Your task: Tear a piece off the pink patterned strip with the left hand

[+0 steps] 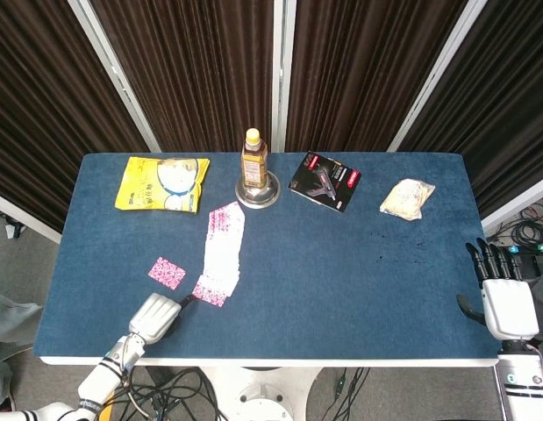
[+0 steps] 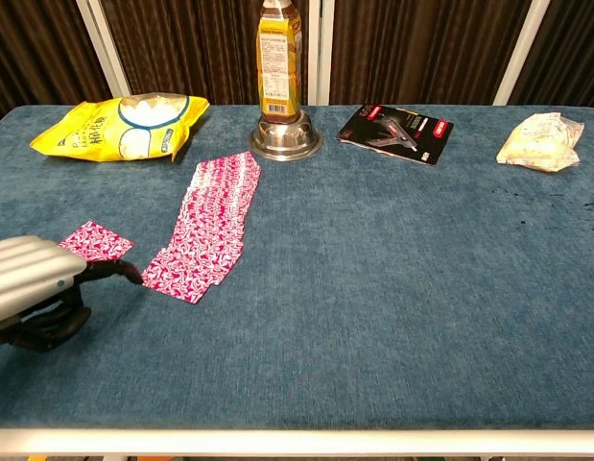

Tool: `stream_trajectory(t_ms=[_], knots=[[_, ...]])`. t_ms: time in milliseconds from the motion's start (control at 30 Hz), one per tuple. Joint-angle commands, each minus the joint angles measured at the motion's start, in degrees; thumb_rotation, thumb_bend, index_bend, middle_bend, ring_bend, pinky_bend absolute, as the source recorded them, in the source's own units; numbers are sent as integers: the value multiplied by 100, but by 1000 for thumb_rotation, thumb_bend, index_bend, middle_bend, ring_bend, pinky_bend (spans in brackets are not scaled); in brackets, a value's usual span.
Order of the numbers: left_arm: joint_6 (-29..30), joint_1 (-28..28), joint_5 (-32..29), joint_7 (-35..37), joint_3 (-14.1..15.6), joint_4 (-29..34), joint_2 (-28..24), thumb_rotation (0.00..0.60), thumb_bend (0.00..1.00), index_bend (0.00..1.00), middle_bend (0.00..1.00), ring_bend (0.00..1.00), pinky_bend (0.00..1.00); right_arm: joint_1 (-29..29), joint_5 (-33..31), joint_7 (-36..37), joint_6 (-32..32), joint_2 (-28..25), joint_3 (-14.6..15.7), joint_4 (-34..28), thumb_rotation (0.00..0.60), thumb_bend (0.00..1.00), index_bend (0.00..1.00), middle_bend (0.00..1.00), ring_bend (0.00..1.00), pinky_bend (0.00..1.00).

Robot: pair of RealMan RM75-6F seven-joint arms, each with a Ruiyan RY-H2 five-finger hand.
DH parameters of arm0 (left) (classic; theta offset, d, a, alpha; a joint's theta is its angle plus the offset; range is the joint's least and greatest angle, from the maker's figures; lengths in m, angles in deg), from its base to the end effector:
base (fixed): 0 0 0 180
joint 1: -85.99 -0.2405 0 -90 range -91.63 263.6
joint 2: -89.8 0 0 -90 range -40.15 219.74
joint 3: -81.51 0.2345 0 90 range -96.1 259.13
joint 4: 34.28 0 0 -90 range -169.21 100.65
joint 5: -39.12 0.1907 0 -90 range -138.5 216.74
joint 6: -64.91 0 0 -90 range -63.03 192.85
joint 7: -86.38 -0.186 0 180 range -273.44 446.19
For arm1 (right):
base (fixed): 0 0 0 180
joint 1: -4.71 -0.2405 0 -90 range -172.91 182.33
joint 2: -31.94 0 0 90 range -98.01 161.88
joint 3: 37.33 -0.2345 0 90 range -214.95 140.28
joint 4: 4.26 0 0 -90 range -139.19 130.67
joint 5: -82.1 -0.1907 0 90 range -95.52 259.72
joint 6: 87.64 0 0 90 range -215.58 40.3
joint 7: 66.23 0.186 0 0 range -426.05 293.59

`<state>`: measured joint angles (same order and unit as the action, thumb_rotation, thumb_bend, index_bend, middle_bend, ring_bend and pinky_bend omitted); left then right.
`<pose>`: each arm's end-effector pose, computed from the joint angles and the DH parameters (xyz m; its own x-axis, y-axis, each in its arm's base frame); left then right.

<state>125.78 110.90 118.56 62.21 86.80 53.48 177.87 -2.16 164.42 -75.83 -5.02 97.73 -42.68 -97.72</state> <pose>-0.2023 0.2409 -0.0435 0.5865 0.3690 0.7210 0.7935 -0.4401 -0.4203 -0.2792 -0.2372 0.1611 0.4922 0.0036 0.8705 -0.8704 0.0159 0.4920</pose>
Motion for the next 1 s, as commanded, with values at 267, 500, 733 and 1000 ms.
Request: stream_trajectory(t_ms=[267, 500, 733, 1000], knots=[[-101, 148, -36, -7, -264, -370, 381, 600, 617, 186, 882, 894, 872, -14, -101, 12, -64, 12, -21, 44, 600, 176, 0, 0, 0, 0], [-242, 220, -197, -108, -367, -701, 672, 600, 619, 186, 882, 894, 872, -4, -118, 80, -64, 1, -23, 101, 600, 180, 0, 0, 0, 0], [-268, 204, -284, -221, -338, -675, 672, 600, 624, 186, 882, 895, 872, -15, -126, 137, -67, -40, -49, 103, 600, 181, 0, 0, 0, 0], [-36, -33, -186, -226, -76, -452, 436, 600, 628, 186, 880, 894, 869, -19, -115, 161, -78, -38, -38, 114, 600, 178, 0, 0, 0, 0]])
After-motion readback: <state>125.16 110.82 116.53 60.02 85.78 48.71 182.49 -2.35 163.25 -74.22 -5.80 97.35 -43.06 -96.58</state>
